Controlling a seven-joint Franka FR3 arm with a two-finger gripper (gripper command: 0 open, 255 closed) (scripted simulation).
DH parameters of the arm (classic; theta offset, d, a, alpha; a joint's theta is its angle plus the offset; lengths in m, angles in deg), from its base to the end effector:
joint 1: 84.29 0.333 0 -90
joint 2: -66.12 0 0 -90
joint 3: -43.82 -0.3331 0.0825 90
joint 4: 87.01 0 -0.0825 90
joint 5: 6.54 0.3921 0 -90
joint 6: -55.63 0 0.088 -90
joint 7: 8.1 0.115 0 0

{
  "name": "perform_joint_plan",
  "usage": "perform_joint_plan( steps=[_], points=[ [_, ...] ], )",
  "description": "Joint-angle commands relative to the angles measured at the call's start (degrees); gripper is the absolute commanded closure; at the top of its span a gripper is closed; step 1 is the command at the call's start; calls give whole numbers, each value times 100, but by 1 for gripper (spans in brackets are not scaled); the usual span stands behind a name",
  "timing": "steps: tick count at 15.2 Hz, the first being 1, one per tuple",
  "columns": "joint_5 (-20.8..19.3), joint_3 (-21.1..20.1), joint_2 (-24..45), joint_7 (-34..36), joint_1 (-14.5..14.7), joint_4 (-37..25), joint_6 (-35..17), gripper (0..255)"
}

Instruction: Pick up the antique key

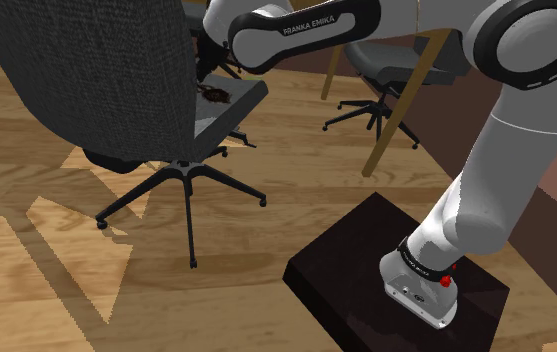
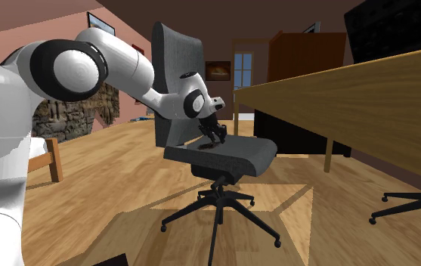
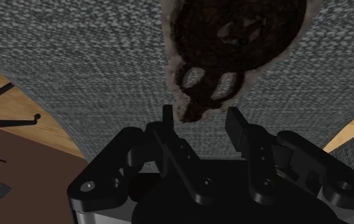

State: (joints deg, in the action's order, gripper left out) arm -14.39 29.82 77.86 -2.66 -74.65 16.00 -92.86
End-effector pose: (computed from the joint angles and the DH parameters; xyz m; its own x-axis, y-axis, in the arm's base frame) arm 0.6224 0.2615 0.5101 0.7611 0.3225 0.5628 0.3761 -0.9263 0.0222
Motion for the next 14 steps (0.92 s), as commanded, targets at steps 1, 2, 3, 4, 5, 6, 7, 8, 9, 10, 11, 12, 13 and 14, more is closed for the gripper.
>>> perform_joint_plan(
  steps=[1, 2, 3, 4, 5, 6, 7, 8, 9, 10, 11, 12, 13, 14],
  points=[
    [26, -10, -32, -21, -2, -97, 127, 255],
    [42, -15, -51, -34, -5, -150, 198, 255],
    [57, -20, -68, -47, -7, -205, 270, 255],
    [71, -25, -84, -59, -9, -262, 341, 255],
    [84, -29, -98, -71, -10, -320, 414, 255],
    [97, -33, -112, -82, -11, -379, 486, 255],
    [109, -37, -124, -93, -12, -440, 559, 255],
    [120, -40, -135, -103, -13, -503, 632, 255],
    [130, -43, -145, -113, -13, -567, 705, 255],
    [140, -46, -154, -122, -13, -633, 779, 255],
    [149, -49, -161, -131, -13, -701, 854, 255],
    [157, -52, -167, -139, -12, -770, 929, 255],
    [164, -54, -172, -147, -12, -840, 1004, 255],
    [166, -55, -173, -148, -12, -850, 1015, 255]
  ],
)
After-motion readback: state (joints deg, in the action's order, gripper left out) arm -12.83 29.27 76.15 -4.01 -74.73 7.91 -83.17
